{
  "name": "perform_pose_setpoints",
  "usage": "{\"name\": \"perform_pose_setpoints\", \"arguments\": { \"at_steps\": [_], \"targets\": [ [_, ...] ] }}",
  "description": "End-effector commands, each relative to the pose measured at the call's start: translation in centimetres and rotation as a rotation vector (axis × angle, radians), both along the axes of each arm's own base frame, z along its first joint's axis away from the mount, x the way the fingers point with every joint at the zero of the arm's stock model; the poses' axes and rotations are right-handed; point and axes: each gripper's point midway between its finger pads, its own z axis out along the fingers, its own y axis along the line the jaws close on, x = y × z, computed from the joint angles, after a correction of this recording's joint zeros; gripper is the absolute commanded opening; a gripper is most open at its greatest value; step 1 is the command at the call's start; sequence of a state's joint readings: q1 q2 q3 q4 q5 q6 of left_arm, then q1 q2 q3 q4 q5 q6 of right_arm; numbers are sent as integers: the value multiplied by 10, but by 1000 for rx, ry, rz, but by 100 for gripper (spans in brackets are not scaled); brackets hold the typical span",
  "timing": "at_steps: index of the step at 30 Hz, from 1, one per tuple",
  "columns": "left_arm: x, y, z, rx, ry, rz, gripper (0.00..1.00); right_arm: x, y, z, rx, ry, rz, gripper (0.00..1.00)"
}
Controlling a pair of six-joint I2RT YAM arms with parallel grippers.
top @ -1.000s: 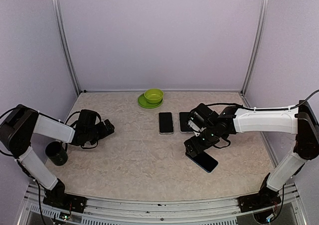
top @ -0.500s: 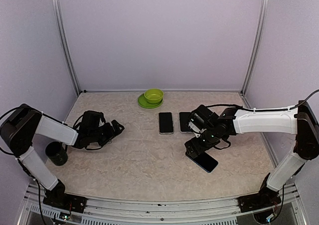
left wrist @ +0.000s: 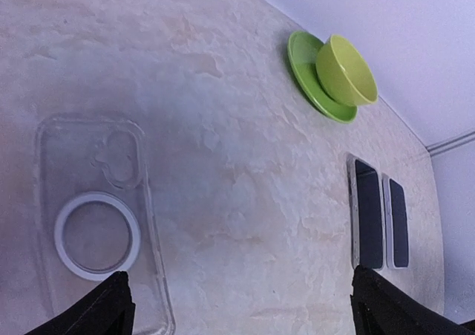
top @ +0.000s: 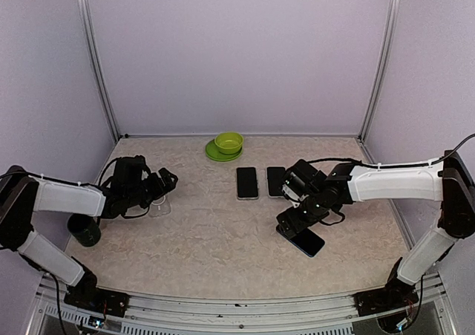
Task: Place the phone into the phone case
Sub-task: Move the phone case to the center of the board.
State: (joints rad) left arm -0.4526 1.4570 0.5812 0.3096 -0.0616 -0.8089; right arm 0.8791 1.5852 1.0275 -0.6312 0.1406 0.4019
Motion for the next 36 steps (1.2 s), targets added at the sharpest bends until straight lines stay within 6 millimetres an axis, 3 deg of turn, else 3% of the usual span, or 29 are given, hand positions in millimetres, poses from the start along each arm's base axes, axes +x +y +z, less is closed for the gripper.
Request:
{"name": "perform_pose_setpoints", "arguments": {
  "at_steps": [1, 8, 13, 23, 36],
  "targets": [
    [3, 36, 16, 161, -37, 138, 99, -3, 8, 2, 25, -13, 7, 93],
    [-5, 77, 3, 295, 27, 318, 99, -6, 16, -6, 5, -3, 24, 92],
    [-4, 92, -10, 348, 93, 392, 99, -8, 18, -10, -9, 1, 28, 92],
    [1, 74, -43, 294, 152, 293, 99, -10, 19, -16, -31, 6, 32, 93],
    [-3, 84, -70, 460, 273, 328, 97, -8, 24, -19, -47, -2, 41, 94]
  ]
}}
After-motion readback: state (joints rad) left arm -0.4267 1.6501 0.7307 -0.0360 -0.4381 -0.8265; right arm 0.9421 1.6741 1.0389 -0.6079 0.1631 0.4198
